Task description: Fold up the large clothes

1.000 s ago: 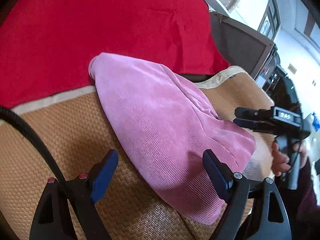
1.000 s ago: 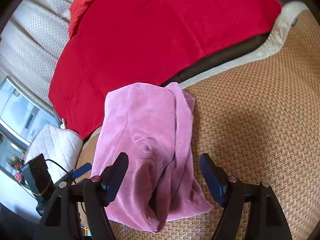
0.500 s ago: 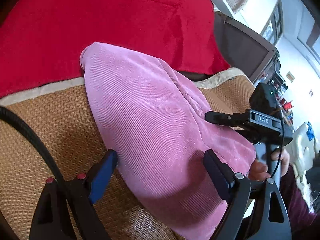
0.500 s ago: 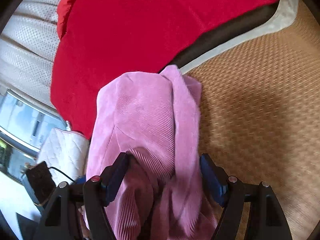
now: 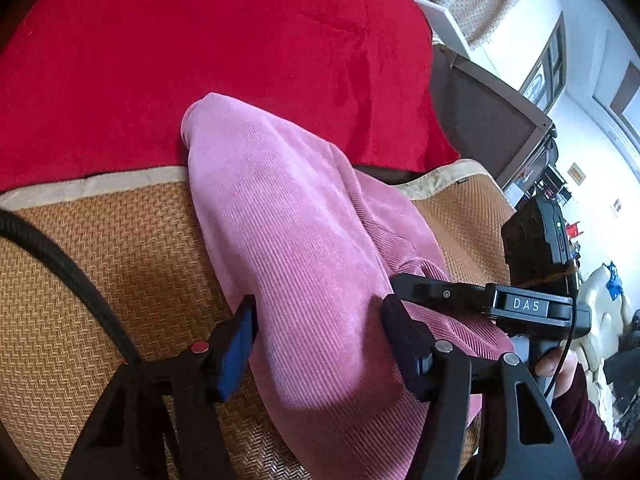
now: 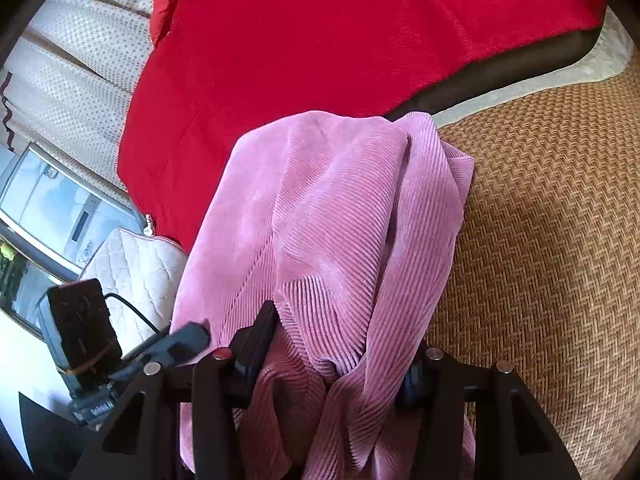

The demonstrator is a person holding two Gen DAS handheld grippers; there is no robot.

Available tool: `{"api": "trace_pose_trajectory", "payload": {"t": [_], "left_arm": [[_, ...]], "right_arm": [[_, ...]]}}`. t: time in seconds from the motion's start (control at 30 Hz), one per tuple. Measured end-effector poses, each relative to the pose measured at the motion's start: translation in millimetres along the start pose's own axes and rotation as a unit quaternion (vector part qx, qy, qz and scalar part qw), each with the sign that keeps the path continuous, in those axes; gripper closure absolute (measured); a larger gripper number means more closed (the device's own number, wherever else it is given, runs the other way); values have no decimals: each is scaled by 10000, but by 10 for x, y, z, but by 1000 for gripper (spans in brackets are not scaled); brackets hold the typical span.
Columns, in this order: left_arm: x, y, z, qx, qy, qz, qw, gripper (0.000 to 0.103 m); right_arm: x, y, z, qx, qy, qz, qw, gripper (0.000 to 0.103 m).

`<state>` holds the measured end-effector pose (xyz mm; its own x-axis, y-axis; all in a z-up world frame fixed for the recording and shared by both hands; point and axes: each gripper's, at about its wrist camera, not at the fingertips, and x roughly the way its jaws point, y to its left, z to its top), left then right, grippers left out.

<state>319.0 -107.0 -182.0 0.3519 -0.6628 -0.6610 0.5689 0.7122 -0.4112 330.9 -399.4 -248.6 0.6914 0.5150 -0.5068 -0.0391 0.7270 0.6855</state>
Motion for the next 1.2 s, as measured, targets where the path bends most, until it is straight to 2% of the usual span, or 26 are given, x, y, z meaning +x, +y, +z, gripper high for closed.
{"api": "trace_pose_trajectory", "payload": {"t": [0.1,0.17,0.3,0.4,0.43,0.5,0.57,0.63,0.7,0.77,0.83,0.87,0.93,0.97,1.07,1.13,1.2], "left_arm": [[101,19,-19,-46,142,138,9998,34],[90,19,-9,-81,118,126,9998,34],[6,11,24,-47,6,228,9997,34],[48,46,24,-60,138,290,9995,31],[98,49,8,-65,238,360,9990,27],[111,32,3,-72,226,404,9989,26],[65,-21,21,54,185,500,9986,26],[2,-68,14,271,84,778,9966,23],[-28,-97,-14,460,51,1022,9937,21],[-8,-156,-43,636,28,1161,9912,21],[-1,-178,-47,665,0,1207,9905,21],[0,-195,-54,695,-24,1269,9895,21],[-17,-205,-79,752,-63,1342,9881,21],[-18,-216,-89,780,-81,1388,9872,21],[-8,-246,-105,837,-111,1470,9855,21],[-1,-229,-92,880,-113,1504,9846,21],[12,-235,-103,920,-81,1487,9846,20]], "right_arm": [[22,-59,10,207,-22,117,9997,50],[10,-3,0,225,-43,159,9996,50],[16,123,-80,233,82,500,9984,51],[60,123,-75,156,154,296,9993,51],[59,121,-60,173,188,208,9995,50],[4,158,-32,156,148,57,9998,44],[-142,207,0,78,-1,-130,9999,41],[-317,269,29,-50,-285,-336,9990,41],[-521,354,41,-285,-792,-616,9945,41],[-652,401,67,-380,-1089,-637,9913,40],[-677,477,71,-458,-1245,-464,9901,40],[-649,506,83,-493,-1235,-445,9901,43],[-487,593,101,-556,-1079,-329,9921,57],[-398,612,114,-543,-992,-339,9930,72],[-191,482,117,-474,-695,-474,9953,72],[56,378,133,-356,-354,-775,9957,73],[179,315,126,-294,-227,-933,9949,74]]}}
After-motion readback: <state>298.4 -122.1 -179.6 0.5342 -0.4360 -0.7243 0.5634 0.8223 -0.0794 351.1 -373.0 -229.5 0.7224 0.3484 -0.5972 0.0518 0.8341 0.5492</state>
